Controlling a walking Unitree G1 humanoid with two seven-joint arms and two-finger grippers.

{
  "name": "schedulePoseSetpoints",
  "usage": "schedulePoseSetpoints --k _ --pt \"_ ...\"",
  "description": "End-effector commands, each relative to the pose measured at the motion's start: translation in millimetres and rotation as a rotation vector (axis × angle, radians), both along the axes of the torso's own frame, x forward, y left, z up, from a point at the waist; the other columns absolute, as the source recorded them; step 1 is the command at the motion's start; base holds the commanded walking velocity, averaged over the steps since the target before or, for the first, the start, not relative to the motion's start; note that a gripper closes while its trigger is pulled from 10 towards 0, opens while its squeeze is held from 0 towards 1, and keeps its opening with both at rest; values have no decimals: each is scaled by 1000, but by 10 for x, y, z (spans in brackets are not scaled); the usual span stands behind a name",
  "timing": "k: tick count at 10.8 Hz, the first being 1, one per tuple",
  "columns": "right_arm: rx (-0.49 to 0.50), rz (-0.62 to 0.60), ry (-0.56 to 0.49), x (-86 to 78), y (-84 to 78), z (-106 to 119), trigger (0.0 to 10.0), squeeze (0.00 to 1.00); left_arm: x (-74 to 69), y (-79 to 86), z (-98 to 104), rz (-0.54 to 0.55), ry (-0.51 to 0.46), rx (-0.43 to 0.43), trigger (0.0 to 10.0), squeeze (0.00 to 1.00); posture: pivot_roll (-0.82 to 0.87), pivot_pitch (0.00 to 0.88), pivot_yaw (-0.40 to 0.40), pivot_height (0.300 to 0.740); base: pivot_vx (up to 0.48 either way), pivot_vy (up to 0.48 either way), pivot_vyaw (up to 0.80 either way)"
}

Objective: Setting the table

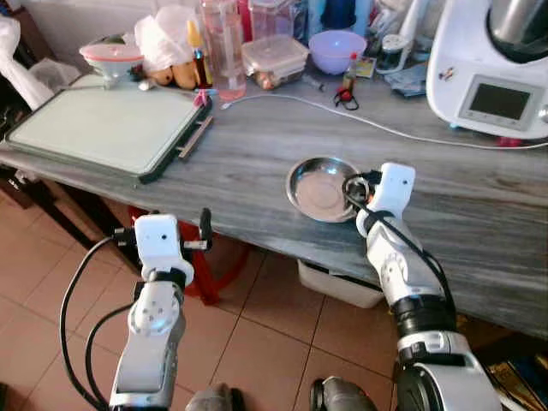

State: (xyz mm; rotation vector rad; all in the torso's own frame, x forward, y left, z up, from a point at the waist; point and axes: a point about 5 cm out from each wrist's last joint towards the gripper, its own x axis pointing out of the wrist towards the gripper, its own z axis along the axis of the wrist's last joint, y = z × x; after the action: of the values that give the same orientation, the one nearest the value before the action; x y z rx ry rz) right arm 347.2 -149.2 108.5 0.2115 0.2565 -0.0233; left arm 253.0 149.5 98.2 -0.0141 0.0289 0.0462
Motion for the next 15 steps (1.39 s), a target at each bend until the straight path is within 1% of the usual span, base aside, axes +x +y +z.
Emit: schedulePoseSetpoints --k 1,2,3,4,5,6,7,8,9,10,11,12,13,14,15 --pt "11 22 32 -14 35 -42 10000 1000 -16 29 -3 5 8 13 10000 0 25 99 53 740 0 0 0" --pt "26 26 32 -26 55 -26 10000 1000 -12 31 -4 9 14 19 10000 0 24 98 53 740 0 0 0" --pt "8 26 -17 -22 32 66 10000 1000 -3 24 -4 12 16 18 10000 0 18 96 51 740 0 0 0" --pt "-2 35 -58 -21 1 144 10000 1000 0 17 -9 11 17 17 10000 0 11 95 52 740 0 0 0" --pt "16 28 -74 -42 -47 196 10000 1000 6 2 -12 9 19 16 10000 0 5 92 50 740 0 0 0" --pt "2 33 -96 -81 -85 251 10000 1000 16 -3 -12 12 18 10 10000 0 3 87 48 740 0 0 0" --pt "-31 34 -104 -104 -100 278 10000 1000 17 5 -23 23 24 2 10000 0 1 88 46 740 0 0 0" --pt "-93 46 -177 -179 -103 396 10000 1000 13 5 -25 40 25 -8 10000 0 -1 89 45 740 0 0 0" --pt "-182 51 -251 -298 -110 458 10000 1000 3 -1 -25 46 21 -11 10000 0 0 83 43 740 0 0 0" --pt "-241 41 -258 -363 -127 434 10000 1000 2 0 -28 48 23 -13 10000 0 0 84 43 740 0 0 0" --pt "-254 39 -288 -464 -130 417 10000 1000 8 16 -23 53 22 -20 10000 0 -1 87 44 740 0 0 0" --pt "-296 44 -296 -535 -136 401 10000 1000 11 22 -16 56 22 -25 10000 0 -3 91 46 740 -240 0 0" --pt "-438 50 -304 -596 -169 357 10000 0 9 13 -18 53 24 -28 10000 0 -9 91 47 740 -274 0 0" --pt "-453 41 -322 -633 -193 356 10000 0 9 12 -23 53 25 -31 10000 0 -13 86 47 740 -300 0 0" --pt "-432 37 -328 -654 -204 352 10000 0 13 7 -27 53 26 -33 10000 0 -14 80 44 740 -304 0 0"
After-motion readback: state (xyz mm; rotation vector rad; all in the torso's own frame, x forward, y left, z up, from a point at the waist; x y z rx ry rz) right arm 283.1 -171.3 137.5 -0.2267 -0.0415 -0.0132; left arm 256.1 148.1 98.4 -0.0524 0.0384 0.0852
